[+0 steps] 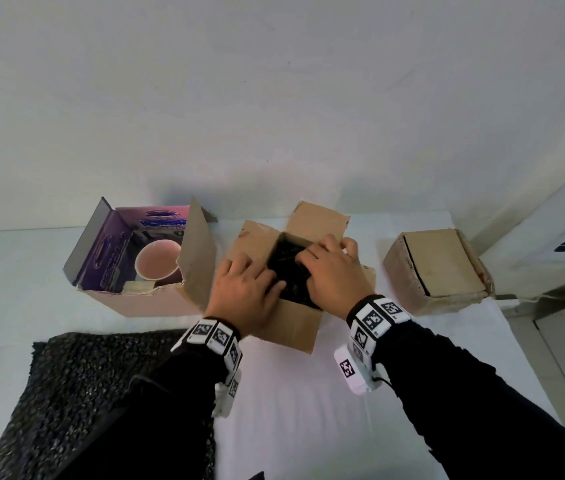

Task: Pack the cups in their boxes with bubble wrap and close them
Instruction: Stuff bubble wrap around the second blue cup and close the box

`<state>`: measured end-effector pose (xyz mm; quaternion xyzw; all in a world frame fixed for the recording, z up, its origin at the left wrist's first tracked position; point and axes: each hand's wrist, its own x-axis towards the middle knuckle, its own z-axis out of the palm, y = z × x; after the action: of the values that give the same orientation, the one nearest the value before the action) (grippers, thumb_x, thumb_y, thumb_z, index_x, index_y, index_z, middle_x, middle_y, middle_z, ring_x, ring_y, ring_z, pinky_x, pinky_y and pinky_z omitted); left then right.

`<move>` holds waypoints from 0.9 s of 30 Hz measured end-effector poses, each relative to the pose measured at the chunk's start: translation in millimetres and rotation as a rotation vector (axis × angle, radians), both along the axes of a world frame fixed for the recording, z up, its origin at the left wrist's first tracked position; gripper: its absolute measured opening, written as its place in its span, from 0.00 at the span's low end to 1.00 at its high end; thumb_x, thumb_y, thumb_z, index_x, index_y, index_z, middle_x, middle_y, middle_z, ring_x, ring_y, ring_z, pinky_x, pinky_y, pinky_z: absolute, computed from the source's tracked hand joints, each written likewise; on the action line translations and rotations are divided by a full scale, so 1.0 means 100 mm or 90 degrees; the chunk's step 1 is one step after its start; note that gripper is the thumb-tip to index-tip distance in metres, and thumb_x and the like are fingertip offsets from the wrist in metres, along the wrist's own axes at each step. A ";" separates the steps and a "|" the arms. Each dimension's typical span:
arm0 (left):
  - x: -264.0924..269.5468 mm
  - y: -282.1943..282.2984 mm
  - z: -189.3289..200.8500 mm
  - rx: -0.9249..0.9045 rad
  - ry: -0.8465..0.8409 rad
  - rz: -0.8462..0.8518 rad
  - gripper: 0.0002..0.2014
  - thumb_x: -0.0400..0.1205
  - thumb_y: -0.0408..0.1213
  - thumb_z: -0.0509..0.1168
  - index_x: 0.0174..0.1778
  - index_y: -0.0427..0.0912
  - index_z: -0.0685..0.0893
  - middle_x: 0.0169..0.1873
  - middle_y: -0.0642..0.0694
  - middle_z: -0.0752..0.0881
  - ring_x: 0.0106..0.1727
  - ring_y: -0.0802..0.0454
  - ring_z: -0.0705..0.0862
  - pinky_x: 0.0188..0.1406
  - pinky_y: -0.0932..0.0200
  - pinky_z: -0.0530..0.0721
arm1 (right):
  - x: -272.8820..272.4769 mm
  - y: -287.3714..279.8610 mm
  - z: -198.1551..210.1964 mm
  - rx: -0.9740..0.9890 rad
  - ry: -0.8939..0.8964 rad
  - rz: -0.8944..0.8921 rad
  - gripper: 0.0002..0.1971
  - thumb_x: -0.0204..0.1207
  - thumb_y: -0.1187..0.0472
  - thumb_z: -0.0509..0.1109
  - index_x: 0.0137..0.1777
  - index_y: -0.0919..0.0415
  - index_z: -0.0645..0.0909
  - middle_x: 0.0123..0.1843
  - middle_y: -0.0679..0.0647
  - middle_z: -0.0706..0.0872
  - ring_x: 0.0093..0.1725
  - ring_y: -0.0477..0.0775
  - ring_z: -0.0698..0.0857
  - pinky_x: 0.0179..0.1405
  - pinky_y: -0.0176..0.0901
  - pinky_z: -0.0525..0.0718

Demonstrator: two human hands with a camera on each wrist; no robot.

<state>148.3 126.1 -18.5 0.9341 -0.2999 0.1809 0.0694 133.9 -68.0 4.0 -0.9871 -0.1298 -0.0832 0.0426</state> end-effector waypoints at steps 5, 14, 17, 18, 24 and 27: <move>-0.29 0.15 -0.10 -0.001 -0.001 -0.022 0.19 0.80 0.58 0.62 0.52 0.46 0.86 0.49 0.51 0.88 0.58 0.41 0.80 0.54 0.44 0.74 | 0.22 0.09 -0.08 0.019 0.203 0.162 0.29 0.76 0.62 0.66 0.77 0.47 0.68 0.79 0.47 0.71 0.78 0.52 0.67 0.71 0.51 0.68; -0.33 0.17 -0.17 0.038 0.030 0.017 0.23 0.78 0.62 0.61 0.53 0.47 0.85 0.57 0.49 0.82 0.65 0.41 0.74 0.60 0.41 0.69 | 0.35 0.28 -0.06 -0.124 0.198 0.118 0.19 0.80 0.56 0.60 0.70 0.46 0.75 0.73 0.53 0.69 0.74 0.60 0.62 0.68 0.58 0.66; -0.29 0.17 -0.14 0.030 0.030 0.014 0.21 0.75 0.62 0.62 0.51 0.49 0.85 0.54 0.49 0.82 0.60 0.40 0.76 0.57 0.43 0.71 | 0.37 0.29 -0.07 -0.125 0.217 0.110 0.19 0.80 0.55 0.62 0.70 0.47 0.75 0.75 0.53 0.67 0.76 0.61 0.60 0.70 0.59 0.66; -0.26 0.18 -0.14 0.018 0.035 -0.006 0.20 0.75 0.60 0.63 0.50 0.48 0.85 0.53 0.49 0.83 0.59 0.40 0.77 0.55 0.44 0.74 | 0.37 0.27 -0.06 -0.111 0.228 0.118 0.21 0.78 0.56 0.64 0.71 0.47 0.74 0.74 0.53 0.68 0.76 0.61 0.61 0.69 0.59 0.68; -0.20 0.27 -0.16 -0.122 0.097 -0.050 0.16 0.70 0.48 0.77 0.48 0.45 0.84 0.46 0.53 0.86 0.52 0.48 0.80 0.45 0.55 0.84 | 0.27 0.13 -0.10 0.225 0.195 0.140 0.26 0.68 0.78 0.63 0.52 0.46 0.86 0.64 0.44 0.81 0.64 0.54 0.72 0.64 0.59 0.73; -0.21 0.27 -0.18 -0.158 0.114 -0.037 0.18 0.68 0.47 0.79 0.48 0.46 0.83 0.45 0.54 0.85 0.51 0.49 0.80 0.46 0.56 0.83 | 0.16 0.12 -0.16 0.152 0.220 0.149 0.26 0.72 0.74 0.63 0.56 0.41 0.87 0.69 0.42 0.77 0.68 0.55 0.66 0.67 0.55 0.67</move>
<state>127.2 152.9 -36.3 0.9217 -0.2946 0.1307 0.2158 149.9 -55.6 -11.7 -0.9530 -0.2231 0.0779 0.1898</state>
